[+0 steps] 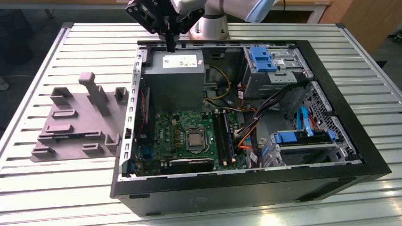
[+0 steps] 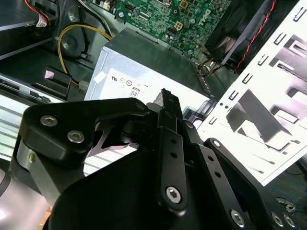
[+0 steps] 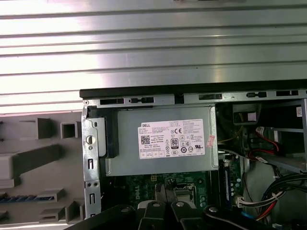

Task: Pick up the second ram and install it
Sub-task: 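Reach for the second ram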

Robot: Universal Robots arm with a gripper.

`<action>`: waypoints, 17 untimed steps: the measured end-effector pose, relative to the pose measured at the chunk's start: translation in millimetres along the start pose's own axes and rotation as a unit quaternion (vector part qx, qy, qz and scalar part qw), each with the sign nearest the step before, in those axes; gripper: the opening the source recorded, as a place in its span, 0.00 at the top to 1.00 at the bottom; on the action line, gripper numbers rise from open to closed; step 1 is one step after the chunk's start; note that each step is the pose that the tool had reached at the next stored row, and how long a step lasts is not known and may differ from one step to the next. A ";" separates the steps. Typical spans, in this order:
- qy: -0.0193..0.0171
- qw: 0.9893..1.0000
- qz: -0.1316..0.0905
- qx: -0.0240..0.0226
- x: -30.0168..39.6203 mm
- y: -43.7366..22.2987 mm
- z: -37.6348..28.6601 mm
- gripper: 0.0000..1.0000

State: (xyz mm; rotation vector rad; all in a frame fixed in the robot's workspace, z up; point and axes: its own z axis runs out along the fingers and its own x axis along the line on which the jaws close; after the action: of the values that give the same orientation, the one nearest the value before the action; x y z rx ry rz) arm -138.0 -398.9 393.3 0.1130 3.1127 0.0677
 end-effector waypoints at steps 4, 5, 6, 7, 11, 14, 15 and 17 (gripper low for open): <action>0.000 1.000 0.000 0.000 0.9 -0.1 0.0 0.89; 0.000 1.000 0.000 0.000 1.3 -0.1 0.0 0.89; 0.000 1.000 0.000 0.000 1.7 -0.1 -0.1 0.89; 0.000 1.000 0.000 0.000 2.2 -0.2 -0.1 0.89; 0.000 1.000 -0.001 0.000 4.1 -0.4 -0.1 0.89; 0.000 1.000 -0.001 0.000 6.0 -0.6 -0.2 0.89; 0.000 1.000 -0.002 0.000 6.7 -0.7 -0.2 0.89; 0.000 1.000 -0.002 0.000 8.2 -0.9 -0.2 0.89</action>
State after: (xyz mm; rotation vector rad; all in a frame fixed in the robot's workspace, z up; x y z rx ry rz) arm -146.2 -399.2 393.3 0.1067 3.1130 0.0678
